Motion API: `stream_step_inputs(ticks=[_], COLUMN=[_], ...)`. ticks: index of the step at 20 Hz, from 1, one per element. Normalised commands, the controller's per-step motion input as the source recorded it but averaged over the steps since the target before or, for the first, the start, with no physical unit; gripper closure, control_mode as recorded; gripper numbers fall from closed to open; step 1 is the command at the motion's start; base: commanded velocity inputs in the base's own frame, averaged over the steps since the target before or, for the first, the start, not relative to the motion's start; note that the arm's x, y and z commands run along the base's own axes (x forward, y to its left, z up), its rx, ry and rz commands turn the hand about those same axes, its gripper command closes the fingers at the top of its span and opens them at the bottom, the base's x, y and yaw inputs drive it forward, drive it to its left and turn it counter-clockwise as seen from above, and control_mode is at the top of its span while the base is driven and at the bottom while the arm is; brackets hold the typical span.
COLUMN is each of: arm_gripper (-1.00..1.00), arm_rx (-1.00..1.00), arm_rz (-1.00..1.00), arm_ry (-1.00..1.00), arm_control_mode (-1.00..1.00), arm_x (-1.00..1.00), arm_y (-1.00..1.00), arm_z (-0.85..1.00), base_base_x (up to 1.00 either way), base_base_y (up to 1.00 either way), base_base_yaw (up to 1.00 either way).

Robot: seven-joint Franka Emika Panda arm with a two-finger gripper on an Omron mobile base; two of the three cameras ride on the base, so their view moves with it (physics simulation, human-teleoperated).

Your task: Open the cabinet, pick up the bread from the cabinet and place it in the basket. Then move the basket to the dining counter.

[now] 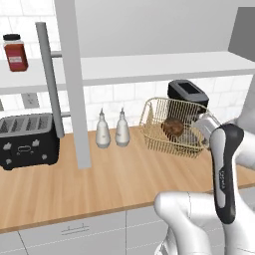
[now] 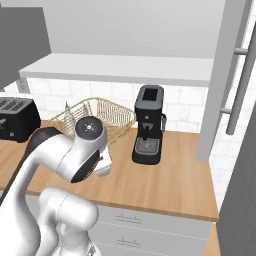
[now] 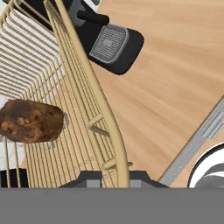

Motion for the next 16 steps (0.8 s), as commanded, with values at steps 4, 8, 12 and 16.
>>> stream_step_inputs(ticks=[4,8,12,16], arm_gripper=[1.00,1.00,1.00,1.00], arm_rx=[0.01,0.00,0.00,0.00], arm_rz=[0.00,0.00,0.00,0.00], arm_ry=[-0.13,-0.13,0.00,0.00], arm_control_mode=[-1.00,1.00,1.00,1.00], arm_x=[-0.35,-0.20,0.00,0.00], arm_y=[0.00,0.09,0.00,0.00], arm_z=[0.45,0.15,0.00,0.00], base_base_x=[0.00,-0.04,-0.42,-1.00], base_base_y=[0.00,0.14,0.36,-0.03], base_base_yaw=[0.00,0.00,0.00,0.00])
